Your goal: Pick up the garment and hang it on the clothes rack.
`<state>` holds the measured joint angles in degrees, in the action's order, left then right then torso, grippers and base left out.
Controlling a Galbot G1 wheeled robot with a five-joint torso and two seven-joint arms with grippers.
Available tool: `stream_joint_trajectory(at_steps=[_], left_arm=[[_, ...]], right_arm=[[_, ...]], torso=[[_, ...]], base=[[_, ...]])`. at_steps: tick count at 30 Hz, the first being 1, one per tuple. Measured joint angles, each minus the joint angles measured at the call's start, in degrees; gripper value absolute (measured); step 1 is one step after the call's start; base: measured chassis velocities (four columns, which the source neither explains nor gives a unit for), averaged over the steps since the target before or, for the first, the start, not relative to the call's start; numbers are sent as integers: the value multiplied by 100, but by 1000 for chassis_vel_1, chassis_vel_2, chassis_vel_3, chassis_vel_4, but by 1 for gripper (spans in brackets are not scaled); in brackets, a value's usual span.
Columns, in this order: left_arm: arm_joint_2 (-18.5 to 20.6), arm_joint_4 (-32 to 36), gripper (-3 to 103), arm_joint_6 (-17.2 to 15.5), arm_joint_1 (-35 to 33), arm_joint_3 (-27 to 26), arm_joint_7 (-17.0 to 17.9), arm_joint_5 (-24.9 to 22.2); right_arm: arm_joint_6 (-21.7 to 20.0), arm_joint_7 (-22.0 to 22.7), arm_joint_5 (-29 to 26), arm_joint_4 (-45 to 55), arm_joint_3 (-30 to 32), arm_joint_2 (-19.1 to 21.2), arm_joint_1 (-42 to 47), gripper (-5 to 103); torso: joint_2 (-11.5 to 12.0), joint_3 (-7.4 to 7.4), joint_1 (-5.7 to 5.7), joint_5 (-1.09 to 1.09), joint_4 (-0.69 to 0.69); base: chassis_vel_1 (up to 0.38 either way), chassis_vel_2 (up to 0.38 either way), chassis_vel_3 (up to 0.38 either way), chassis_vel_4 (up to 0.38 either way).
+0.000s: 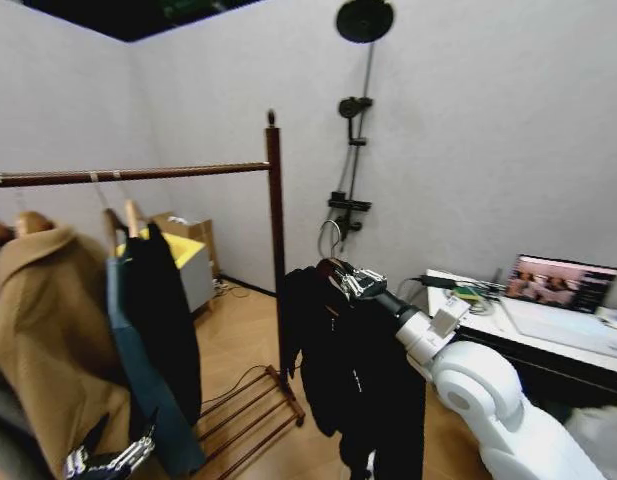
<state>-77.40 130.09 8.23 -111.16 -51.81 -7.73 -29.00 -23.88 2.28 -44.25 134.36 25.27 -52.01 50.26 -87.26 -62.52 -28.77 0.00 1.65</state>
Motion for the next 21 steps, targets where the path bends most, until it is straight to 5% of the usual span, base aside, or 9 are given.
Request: stream_joint_trajectory(at_steps=[12,21], left_arm=[[0,0,100,0,0,0,0,0],[0,0,100,0,0,0,1,0]], right_arm=[[3,95,-107,-214,108,2,-205,9],[138,45,432,-522,108,-194,-265,9]], torso=[[0,0,-1,0,-1],[-1,0,1,0,0]], base=[[127,124,134,123],[86,96,95,70]])
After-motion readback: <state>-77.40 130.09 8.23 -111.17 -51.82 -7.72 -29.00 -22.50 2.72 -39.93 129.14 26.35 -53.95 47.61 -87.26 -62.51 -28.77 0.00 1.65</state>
